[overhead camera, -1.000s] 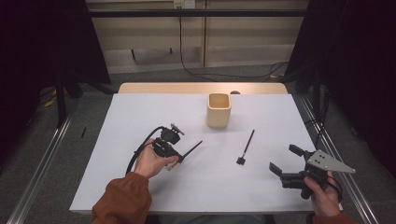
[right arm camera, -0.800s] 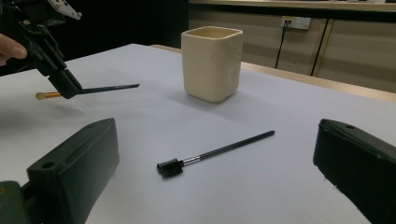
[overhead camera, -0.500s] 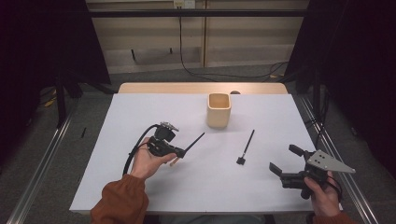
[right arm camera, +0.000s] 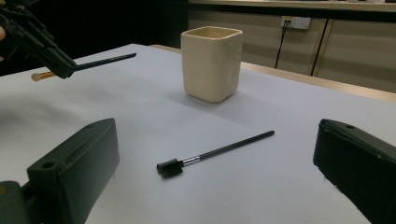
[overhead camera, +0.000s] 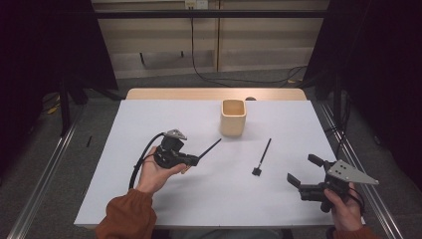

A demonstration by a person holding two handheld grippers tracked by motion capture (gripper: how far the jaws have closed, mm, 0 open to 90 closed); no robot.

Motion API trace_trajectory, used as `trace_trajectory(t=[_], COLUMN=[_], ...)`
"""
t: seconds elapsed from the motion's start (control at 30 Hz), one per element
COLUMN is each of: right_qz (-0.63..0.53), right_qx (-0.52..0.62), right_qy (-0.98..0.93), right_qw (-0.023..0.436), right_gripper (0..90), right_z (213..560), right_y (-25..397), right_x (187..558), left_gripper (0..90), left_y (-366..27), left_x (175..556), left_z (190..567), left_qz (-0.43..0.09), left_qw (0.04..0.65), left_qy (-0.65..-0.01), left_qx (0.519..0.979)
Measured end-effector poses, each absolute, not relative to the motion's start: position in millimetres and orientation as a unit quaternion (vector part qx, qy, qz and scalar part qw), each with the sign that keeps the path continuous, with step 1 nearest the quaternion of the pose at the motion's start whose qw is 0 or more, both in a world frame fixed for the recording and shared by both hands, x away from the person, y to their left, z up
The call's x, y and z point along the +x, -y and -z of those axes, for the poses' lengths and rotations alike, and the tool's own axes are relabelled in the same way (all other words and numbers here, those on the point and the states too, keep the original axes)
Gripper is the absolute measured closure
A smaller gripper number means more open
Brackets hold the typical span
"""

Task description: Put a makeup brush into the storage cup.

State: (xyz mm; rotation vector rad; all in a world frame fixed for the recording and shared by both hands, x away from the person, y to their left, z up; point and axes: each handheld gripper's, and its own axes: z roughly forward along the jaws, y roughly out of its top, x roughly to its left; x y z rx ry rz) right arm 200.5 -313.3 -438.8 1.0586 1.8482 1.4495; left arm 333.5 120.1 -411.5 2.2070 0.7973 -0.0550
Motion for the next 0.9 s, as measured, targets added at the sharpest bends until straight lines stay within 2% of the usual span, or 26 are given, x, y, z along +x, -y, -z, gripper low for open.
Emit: trace_trajectory(t=[0.33, 0.9], right_qz=[-0.541, -0.542], right_qx=[0.395, 0.394], right_qy=[-0.689, -0.688], right_qw=[0.278, 0.278], right_gripper=[0.0, 0.0], right_z=[439, 439], right_y=[313, 313], right_x=[200, 200], left_gripper=[83.6, 83.6], left_y=[-128, -132], left_x=[328, 320], left_z=[399, 384], left_qz=[0.0, -0.005], left_qw=[0.451, 0.512], left_qy=[-0.285, -0.25], left_qx=[0.846, 0.822])
